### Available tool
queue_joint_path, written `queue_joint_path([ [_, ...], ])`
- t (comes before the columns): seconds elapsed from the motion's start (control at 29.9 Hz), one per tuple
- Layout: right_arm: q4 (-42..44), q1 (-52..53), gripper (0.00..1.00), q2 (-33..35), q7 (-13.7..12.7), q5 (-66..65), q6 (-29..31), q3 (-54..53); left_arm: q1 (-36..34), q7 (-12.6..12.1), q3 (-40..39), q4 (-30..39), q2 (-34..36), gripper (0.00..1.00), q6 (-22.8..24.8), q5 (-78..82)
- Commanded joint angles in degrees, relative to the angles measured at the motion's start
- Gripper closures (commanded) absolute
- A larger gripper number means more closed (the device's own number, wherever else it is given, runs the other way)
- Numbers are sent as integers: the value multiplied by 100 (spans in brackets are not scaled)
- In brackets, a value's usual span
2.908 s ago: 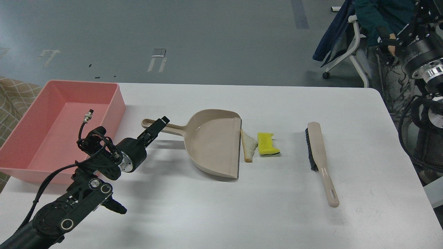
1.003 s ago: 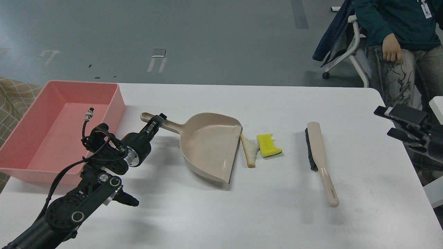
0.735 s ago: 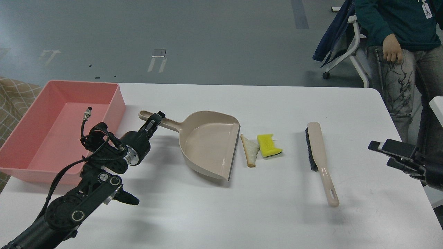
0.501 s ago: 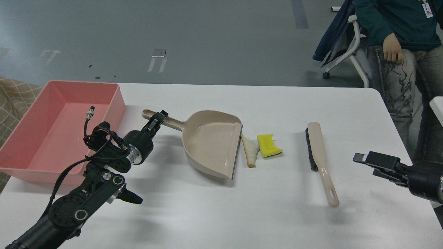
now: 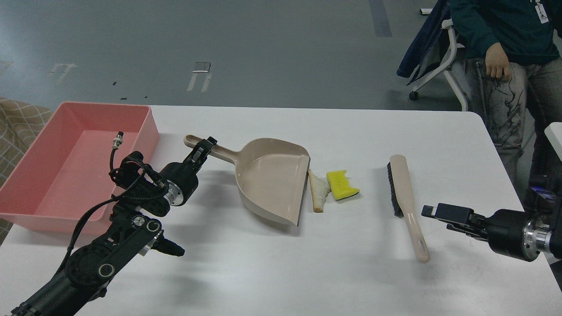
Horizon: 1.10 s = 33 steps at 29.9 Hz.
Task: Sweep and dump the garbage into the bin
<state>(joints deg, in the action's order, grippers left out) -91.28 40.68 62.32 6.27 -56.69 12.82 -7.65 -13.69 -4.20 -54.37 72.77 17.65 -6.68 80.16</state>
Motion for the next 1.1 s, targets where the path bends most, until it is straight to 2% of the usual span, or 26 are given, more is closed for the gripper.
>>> queue_joint_path([
  [0.0, -21, 10, 24, -53, -109, 0, 28, 0, -2, 7, -3, 1, -16, 100, 0, 0],
  [0.1, -30, 37, 29, -175, -197, 0, 28, 0, 7, 16, -3, 1, -60, 100, -9, 0],
  [0.57, -39, 46, 29, -387, -416, 0, 37, 0, 7, 34, -12, 1, -69, 100, -9, 0],
  [0.77, -56, 45, 37, -448, -460, 0, 37, 9, 7, 42, -12, 18, -60, 100, -9, 0],
  [1.07, -74, 46, 40, -527, -601, 0, 80, 9, 7, 42, -21, 18, -69, 100, -9, -18],
])
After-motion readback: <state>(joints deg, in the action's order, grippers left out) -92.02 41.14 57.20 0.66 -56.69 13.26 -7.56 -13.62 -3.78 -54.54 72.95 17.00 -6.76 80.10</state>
